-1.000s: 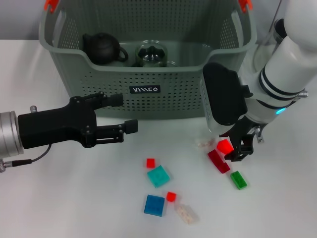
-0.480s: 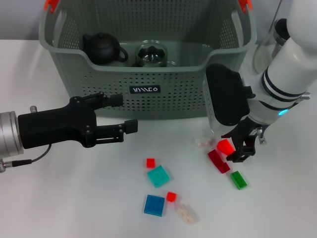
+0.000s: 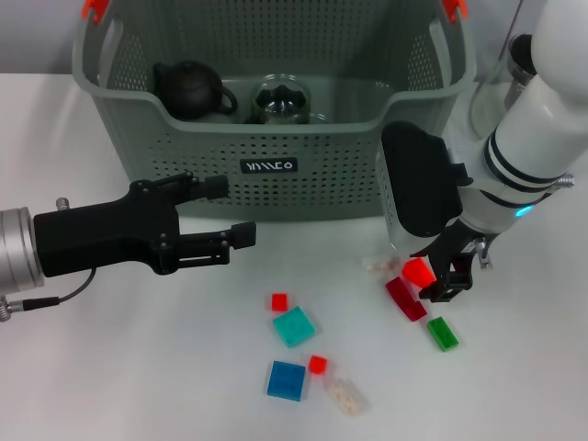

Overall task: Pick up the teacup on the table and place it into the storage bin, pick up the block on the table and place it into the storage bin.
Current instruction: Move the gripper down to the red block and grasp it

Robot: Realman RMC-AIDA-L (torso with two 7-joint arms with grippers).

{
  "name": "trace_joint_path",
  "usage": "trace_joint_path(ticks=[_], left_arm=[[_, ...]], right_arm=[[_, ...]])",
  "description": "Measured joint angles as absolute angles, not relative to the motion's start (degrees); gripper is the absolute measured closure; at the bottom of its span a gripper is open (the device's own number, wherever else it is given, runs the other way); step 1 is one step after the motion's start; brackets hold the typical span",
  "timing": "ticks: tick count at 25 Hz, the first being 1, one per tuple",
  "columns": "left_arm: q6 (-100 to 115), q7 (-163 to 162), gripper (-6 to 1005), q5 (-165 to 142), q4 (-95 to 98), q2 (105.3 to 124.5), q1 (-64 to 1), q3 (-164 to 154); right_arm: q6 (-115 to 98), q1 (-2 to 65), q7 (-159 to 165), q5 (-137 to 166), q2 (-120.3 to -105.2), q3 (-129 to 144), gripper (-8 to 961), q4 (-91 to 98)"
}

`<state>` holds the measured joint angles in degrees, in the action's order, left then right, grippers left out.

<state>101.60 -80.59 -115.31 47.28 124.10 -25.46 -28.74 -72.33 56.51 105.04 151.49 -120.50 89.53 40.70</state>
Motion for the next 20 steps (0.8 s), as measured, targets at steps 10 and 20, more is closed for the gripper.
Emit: trace_joint_path(ticks=[10,20], left_arm=[[101.6,-80.6,139,-115.3,47.3,124.1,-25.3,-28.7],[101.6,-80.6,139,-115.3,47.3,124.1,-25.3,-28.7]], right_arm=[[-72.2,56.5,104.9,151.4,-120.58,89.6,451,40.7],[-71.6,56.6,105.1,151.6,-120.59,89.6,468,40.1]])
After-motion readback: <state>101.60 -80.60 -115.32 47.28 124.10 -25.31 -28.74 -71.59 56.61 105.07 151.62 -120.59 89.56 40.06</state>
